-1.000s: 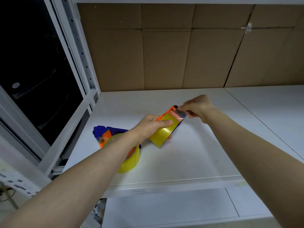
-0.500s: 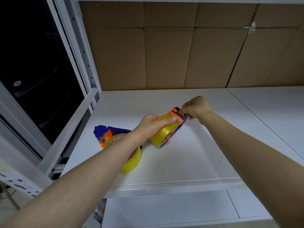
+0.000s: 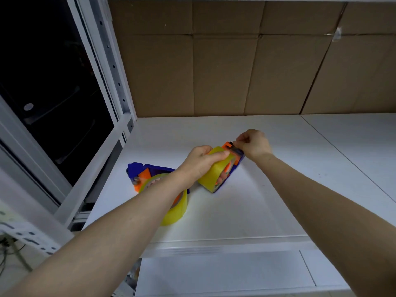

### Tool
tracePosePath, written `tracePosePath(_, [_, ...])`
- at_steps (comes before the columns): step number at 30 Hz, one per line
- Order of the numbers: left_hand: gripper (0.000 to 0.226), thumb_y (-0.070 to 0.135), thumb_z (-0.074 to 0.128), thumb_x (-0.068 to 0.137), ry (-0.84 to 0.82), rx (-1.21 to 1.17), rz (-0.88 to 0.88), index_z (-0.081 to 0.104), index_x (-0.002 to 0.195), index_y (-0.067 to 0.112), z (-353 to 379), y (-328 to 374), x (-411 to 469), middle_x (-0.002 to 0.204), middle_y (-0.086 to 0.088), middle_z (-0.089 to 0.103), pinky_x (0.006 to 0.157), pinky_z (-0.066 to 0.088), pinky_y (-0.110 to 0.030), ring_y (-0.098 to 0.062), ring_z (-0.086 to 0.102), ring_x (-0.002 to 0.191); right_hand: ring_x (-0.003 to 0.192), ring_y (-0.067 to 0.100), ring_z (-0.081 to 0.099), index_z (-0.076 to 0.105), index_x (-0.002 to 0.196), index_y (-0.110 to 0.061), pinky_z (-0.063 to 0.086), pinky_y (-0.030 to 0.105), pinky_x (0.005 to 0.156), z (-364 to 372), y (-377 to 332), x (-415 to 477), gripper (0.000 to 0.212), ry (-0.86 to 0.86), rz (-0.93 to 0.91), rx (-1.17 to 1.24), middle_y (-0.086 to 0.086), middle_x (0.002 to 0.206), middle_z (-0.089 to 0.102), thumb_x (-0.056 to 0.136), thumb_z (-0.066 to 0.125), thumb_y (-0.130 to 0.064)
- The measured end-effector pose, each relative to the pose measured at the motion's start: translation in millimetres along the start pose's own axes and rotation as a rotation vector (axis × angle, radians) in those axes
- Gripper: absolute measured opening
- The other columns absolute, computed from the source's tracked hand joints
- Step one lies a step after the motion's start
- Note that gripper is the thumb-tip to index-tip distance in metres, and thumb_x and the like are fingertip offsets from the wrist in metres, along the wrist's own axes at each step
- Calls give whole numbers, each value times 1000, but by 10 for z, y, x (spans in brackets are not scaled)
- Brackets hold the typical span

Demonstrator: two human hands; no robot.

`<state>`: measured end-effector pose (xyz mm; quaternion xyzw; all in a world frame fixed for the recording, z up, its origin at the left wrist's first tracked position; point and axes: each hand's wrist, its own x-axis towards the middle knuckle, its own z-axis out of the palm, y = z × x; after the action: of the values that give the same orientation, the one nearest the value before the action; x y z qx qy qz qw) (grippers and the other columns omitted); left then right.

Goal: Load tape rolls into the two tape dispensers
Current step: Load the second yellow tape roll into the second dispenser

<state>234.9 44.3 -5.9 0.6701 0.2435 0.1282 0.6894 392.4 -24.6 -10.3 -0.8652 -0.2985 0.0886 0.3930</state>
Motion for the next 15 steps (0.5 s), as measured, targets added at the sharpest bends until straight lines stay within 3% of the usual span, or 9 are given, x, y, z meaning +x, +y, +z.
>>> tracePosePath(5, [29,26,66,85,21,5,7,57,93,-1,-7,-4,10,52,-11,65,43,51,-24,-19,59,37,100,31,61,64,100,-2,48,34,77,19,-8,38,22,-4,6,34,18,108,66,85,64,-18])
tracePosePath(10, [29,27,67,85,26,67,23,57,89,0,14,4,21,57,-13,64,42,50,-24,-17,60,38,82,21,56,65,99,0,44,30,70,-16,-70,82,21,-48,-9,10,16,96,67,85,65,-16])
tracePosePath(15, [32,31,66,85,44,94,24,57,87,0,27,-16,34,61,-18,64,42,49,-23,-18,59,37,84,19,54,64,100,-3,42,29,71,-1,-69,115,21,-49,-58,-40,14,105,67,86,63,-20])
